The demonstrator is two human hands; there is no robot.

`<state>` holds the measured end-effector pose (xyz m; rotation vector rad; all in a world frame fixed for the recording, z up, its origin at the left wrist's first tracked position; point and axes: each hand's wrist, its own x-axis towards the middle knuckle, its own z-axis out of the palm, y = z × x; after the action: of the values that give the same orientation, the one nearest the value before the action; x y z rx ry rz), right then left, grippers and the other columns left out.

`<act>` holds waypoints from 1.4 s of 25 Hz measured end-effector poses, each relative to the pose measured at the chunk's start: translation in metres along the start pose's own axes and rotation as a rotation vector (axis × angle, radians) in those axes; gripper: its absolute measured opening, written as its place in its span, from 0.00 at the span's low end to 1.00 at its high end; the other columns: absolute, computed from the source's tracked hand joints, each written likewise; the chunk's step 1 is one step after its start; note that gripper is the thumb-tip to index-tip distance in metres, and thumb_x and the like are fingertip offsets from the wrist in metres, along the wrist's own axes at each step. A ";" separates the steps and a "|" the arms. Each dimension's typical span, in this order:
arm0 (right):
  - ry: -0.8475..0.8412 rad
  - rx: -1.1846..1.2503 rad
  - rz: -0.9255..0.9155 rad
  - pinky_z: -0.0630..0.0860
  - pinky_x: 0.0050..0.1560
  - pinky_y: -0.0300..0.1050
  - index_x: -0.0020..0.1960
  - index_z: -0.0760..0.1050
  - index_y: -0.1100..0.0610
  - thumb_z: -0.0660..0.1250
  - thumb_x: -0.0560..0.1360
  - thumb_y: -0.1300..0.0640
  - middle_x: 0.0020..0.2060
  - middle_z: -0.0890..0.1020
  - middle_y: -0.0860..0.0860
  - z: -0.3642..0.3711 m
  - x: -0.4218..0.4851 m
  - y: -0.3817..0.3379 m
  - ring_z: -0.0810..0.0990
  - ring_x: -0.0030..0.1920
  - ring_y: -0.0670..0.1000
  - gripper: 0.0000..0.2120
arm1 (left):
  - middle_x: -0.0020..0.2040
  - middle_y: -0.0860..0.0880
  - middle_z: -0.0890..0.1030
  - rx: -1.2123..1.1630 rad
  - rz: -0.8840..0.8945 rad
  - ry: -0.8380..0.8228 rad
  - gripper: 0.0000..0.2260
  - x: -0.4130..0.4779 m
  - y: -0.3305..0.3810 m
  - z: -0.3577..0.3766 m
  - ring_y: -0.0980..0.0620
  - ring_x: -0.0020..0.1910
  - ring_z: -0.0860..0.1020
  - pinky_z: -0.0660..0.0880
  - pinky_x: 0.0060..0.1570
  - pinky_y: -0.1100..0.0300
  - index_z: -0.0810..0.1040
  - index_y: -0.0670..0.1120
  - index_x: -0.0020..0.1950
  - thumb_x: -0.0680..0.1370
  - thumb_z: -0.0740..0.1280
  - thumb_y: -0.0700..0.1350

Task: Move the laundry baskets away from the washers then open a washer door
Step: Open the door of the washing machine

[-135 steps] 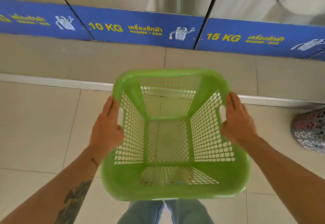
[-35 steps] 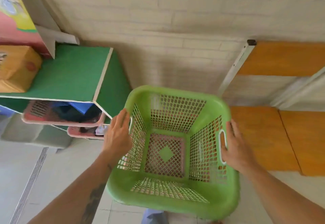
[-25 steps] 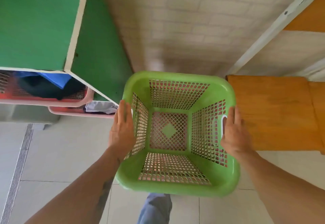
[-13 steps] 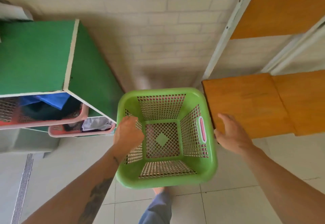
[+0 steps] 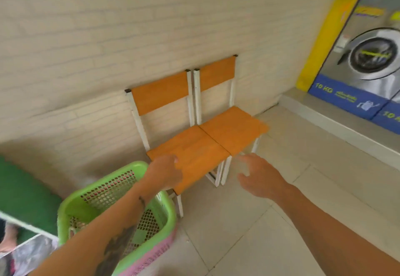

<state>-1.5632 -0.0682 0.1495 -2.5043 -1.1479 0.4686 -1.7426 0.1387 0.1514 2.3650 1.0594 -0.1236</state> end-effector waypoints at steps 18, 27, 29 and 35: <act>0.486 -0.142 0.488 0.68 0.66 0.52 0.75 0.59 0.52 0.62 0.74 0.44 0.72 0.64 0.47 -0.283 -0.051 0.310 0.66 0.70 0.53 0.33 | 0.76 0.49 0.62 0.183 0.712 -0.072 0.24 0.143 0.461 0.083 0.48 0.74 0.62 0.61 0.71 0.54 0.61 0.51 0.76 0.80 0.57 0.49; 0.616 -0.109 0.692 0.68 0.68 0.54 0.76 0.58 0.54 0.63 0.74 0.46 0.74 0.63 0.49 -0.395 -0.012 0.489 0.64 0.72 0.54 0.34 | 0.67 0.50 0.75 0.124 0.889 -0.116 0.19 0.252 0.709 0.148 0.50 0.64 0.73 0.68 0.66 0.56 0.73 0.52 0.66 0.75 0.63 0.48; 0.638 -0.088 0.702 0.67 0.68 0.55 0.76 0.57 0.54 0.64 0.74 0.48 0.75 0.62 0.50 -0.420 -0.002 0.545 0.63 0.73 0.55 0.34 | 0.68 0.49 0.74 0.133 0.916 -0.105 0.20 0.271 0.767 0.168 0.49 0.65 0.72 0.67 0.66 0.56 0.73 0.51 0.67 0.75 0.63 0.48; 0.609 -0.066 0.680 0.66 0.69 0.53 0.76 0.60 0.54 0.63 0.75 0.49 0.73 0.65 0.51 -0.508 0.037 0.712 0.65 0.72 0.55 0.32 | 0.63 0.47 0.77 0.141 0.904 -0.038 0.17 0.323 0.929 0.215 0.47 0.59 0.75 0.70 0.56 0.59 0.75 0.48 0.64 0.75 0.63 0.46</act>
<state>-0.8535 -0.5634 0.2819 -2.7482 -0.0774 -0.1897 -0.8277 -0.2621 0.2813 2.7145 -0.1073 0.0943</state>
